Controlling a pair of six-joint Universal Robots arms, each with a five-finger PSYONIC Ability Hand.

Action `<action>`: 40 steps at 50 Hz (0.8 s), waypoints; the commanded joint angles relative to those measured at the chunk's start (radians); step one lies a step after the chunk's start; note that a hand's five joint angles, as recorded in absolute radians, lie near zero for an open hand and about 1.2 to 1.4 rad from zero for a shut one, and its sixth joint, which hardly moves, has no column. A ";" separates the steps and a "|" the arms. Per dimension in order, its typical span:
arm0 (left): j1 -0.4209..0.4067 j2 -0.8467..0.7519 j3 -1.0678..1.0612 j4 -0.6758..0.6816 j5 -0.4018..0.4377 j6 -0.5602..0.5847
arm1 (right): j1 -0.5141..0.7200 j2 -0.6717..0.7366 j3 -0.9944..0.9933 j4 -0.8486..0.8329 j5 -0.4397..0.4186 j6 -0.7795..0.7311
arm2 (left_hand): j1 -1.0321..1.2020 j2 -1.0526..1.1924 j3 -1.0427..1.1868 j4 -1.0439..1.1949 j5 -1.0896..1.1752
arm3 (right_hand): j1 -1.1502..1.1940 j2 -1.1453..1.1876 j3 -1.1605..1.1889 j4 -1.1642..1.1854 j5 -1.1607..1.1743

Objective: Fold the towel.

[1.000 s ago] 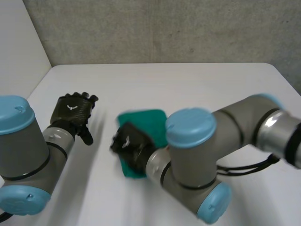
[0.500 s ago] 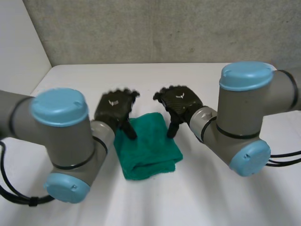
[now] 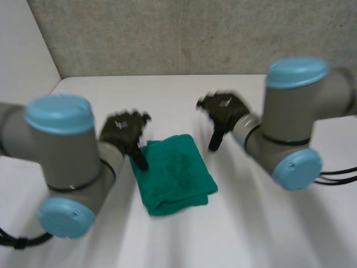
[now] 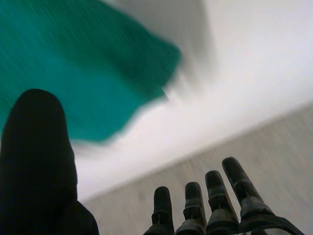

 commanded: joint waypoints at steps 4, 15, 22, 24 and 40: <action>0.148 0.239 0.157 -0.093 0.095 -0.003 | -0.126 -0.360 0.157 -0.221 0.283 0.032 | -0.029 -0.032 -0.039 -0.032 -0.045 | -0.009 -0.045 -0.036 -0.055 -0.053; 0.282 0.344 0.196 -0.221 0.222 -0.094 | -0.207 -0.422 0.140 -0.077 0.247 0.034 | -0.029 -0.032 -0.039 -0.032 -0.045 | -0.009 -0.045 -0.036 -0.055 -0.053; 0.284 0.356 0.186 -0.225 0.228 -0.092 | -0.201 -0.422 0.150 -0.070 0.204 0.040 | -0.029 -0.032 -0.039 -0.032 -0.045 | -0.009 -0.045 -0.036 -0.055 -0.053; 0.284 0.361 0.185 -0.225 0.228 -0.092 | -0.199 -0.423 0.153 -0.070 0.199 0.040 | -0.029 -0.032 -0.039 -0.032 -0.045 | -0.009 -0.045 -0.036 -0.055 -0.053; 0.274 0.384 0.137 -0.221 0.230 -0.086 | -0.193 -0.436 0.168 -0.070 0.172 0.032 | -0.029 -0.032 -0.039 -0.032 -0.045 | -0.009 -0.045 -0.036 -0.055 -0.053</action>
